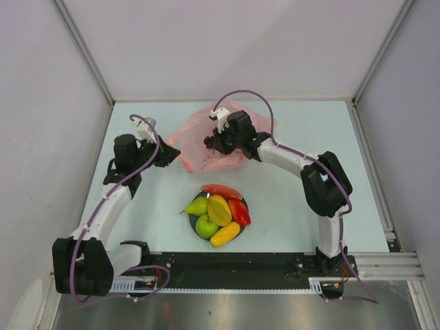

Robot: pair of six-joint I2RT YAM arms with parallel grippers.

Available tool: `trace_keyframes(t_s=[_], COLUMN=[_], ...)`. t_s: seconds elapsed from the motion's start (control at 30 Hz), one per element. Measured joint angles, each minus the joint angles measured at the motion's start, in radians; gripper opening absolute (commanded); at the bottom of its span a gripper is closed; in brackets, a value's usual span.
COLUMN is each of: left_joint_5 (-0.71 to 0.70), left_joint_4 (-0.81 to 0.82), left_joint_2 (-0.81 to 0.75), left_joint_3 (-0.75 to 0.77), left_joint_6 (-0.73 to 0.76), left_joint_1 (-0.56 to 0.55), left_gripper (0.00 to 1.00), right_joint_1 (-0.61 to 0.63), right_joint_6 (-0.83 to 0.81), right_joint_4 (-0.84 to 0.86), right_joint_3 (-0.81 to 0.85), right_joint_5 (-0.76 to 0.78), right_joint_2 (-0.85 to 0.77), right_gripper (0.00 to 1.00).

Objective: Take the fake fruits out of the plastic bag

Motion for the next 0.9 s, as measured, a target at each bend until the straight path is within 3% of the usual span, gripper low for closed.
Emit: trace_keyframes(t_s=[0.03, 0.13, 0.17, 0.27, 0.57, 0.73, 0.83, 0.87, 0.9], left_joint_5=[0.000, -0.002, -0.002, -0.001, -0.001, -0.002, -0.002, -0.002, -0.002], left_joint_4=[0.000, -0.003, -0.005, -0.005, -0.006, -0.006, -0.008, -0.009, -0.010], left_joint_2=[-0.002, -0.018, -0.026, -0.043, -0.046, -0.046, -0.046, -0.046, -0.046], left_joint_3=[0.000, -0.008, -0.013, -0.029, -0.043, -0.043, -0.043, -0.043, -0.043], left_joint_6=[-0.002, 0.002, 0.004, 0.006, 0.006, 0.006, 0.006, 0.006, 0.006], left_joint_1=[0.000, -0.006, -0.011, -0.027, -0.046, -0.048, -0.049, -0.049, -0.049], left_gripper=[0.03, 0.03, 0.03, 0.03, 0.03, 0.03, 0.03, 0.03, 0.03], right_joint_1=[-0.001, -0.007, -0.010, -0.019, -0.021, -0.003, 0.005, 0.006, 0.006], right_joint_6=[-0.006, -0.014, -0.018, -0.033, -0.019, -0.015, -0.012, -0.012, -0.013], right_joint_4=[0.001, -0.008, -0.008, 0.002, 0.051, 0.053, 0.052, 0.052, 0.052], right_joint_3=[-0.027, -0.097, -0.109, -0.115, -0.081, -0.058, -0.051, -0.051, -0.048], right_joint_5=[0.001, 0.011, 0.016, 0.028, 0.053, 0.088, 0.121, 0.126, 0.135], right_joint_2=[0.000, 0.002, 0.003, 0.010, 0.058, 0.129, 0.165, 0.172, 0.176], right_gripper=[0.06, 0.31, 0.44, 0.53, 0.61, 0.61, 0.50, 0.39, 0.35])
